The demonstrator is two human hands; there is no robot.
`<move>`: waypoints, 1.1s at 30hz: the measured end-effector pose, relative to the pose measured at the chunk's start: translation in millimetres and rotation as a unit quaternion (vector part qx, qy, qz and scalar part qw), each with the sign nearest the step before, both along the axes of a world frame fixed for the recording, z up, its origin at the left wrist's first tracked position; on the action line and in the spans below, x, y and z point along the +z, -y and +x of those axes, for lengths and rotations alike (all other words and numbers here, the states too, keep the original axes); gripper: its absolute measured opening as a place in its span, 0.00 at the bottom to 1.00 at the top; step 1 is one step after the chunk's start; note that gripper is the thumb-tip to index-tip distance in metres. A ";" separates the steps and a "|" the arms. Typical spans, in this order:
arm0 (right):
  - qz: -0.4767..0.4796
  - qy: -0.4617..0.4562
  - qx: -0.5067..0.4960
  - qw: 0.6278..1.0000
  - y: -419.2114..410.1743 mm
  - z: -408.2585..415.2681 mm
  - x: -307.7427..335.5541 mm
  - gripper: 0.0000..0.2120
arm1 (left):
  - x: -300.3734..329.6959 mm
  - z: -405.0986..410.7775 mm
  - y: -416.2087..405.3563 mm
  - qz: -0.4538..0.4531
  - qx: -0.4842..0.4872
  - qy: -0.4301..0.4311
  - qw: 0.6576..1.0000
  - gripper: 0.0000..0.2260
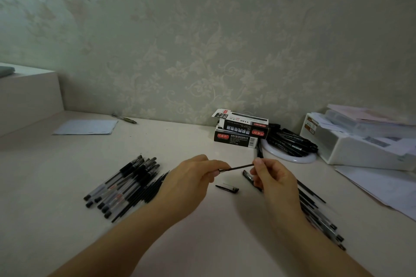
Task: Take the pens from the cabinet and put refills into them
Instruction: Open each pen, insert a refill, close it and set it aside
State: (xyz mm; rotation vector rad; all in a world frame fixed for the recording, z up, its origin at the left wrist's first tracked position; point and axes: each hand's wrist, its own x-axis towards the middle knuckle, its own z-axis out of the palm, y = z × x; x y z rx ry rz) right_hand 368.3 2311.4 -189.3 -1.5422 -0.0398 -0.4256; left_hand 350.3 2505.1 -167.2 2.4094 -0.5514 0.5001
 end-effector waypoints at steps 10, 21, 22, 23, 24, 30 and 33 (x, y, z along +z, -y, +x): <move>0.143 -0.018 -0.028 0.989 21.8 5.6 8.3 0.05 | -2.2 10.3 -11.2 -0.031 0.042 -0.030 0.998 0.15; -0.422 0.106 0.099 0.895 -5.8 -11.3 4.6 0.07 | -10.2 10.6 -7.4 -0.045 0.055 -0.024 0.997 0.15; -0.437 0.100 0.106 0.888 -5.9 -11.9 3.8 0.07 | -10.5 10.4 -7.0 -0.042 0.055 -0.025 0.997 0.15; -0.448 0.093 0.112 0.882 -5.7 -12.3 2.9 0.06 | -11.0 10.1 -6.8 -0.040 0.054 -0.025 0.997 0.15; -0.455 0.087 0.118 0.878 -5.3 -12.4 1.8 0.05 | -11.4 10.1 -6.6 -0.040 0.053 -0.025 0.997 0.15; -0.467 0.073 0.135 0.871 -6.0 -13.9 0.8 0.06 | -12.5 8.7 -5.4 -0.040 0.049 -0.019 0.998 0.15; -0.417 0.057 0.095 0.902 -7.1 -14.7 3.9 0.08 | -11.3 7.3 -4.2 -0.050 0.043 -0.009 0.998 0.15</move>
